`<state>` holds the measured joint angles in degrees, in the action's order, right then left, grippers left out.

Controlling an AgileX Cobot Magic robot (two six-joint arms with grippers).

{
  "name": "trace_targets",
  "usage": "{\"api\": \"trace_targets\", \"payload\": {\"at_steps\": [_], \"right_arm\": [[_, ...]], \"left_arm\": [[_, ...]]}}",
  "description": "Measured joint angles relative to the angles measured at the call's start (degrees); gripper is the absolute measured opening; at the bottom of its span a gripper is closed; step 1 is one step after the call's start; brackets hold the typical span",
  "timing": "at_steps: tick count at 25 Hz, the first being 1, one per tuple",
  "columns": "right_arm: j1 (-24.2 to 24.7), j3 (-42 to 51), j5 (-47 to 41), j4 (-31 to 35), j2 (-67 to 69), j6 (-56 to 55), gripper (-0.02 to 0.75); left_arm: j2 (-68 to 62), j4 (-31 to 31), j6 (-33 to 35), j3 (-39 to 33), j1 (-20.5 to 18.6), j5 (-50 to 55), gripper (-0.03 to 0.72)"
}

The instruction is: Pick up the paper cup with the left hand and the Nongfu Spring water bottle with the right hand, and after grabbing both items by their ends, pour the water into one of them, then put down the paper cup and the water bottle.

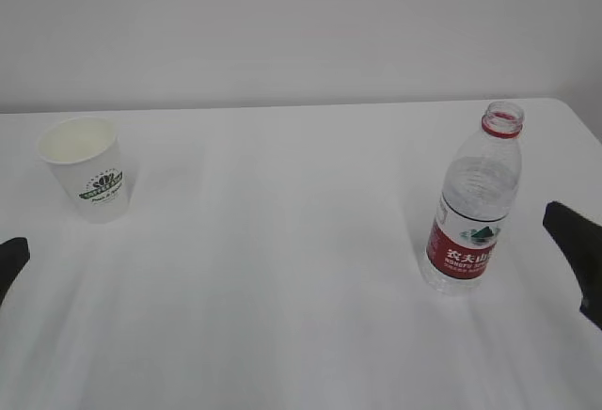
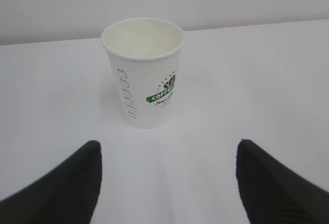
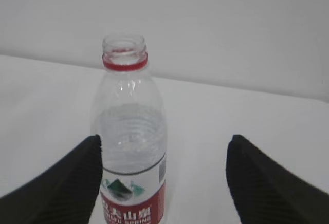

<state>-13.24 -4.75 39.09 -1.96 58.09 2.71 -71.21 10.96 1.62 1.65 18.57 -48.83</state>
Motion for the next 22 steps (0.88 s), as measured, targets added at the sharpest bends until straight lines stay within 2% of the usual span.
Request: {"api": "trace_targets", "payload": {"at_steps": [6,16,22], "right_arm": [[0.0,4.9,7.9,-1.5,6.4,0.0,0.572],[0.0,4.9,24.7,-3.9,21.5,0.0,0.572],[0.0,4.9,25.9,-4.9,27.7,-0.1,0.572]], "left_arm": [[0.0,-3.2,0.0,-1.3,0.1,-1.3,0.587],[0.0,-3.7,0.0,-1.4,0.1,-2.5,0.587],[0.0,-3.8,0.0,-1.4,0.1,-3.9,0.587]]}}
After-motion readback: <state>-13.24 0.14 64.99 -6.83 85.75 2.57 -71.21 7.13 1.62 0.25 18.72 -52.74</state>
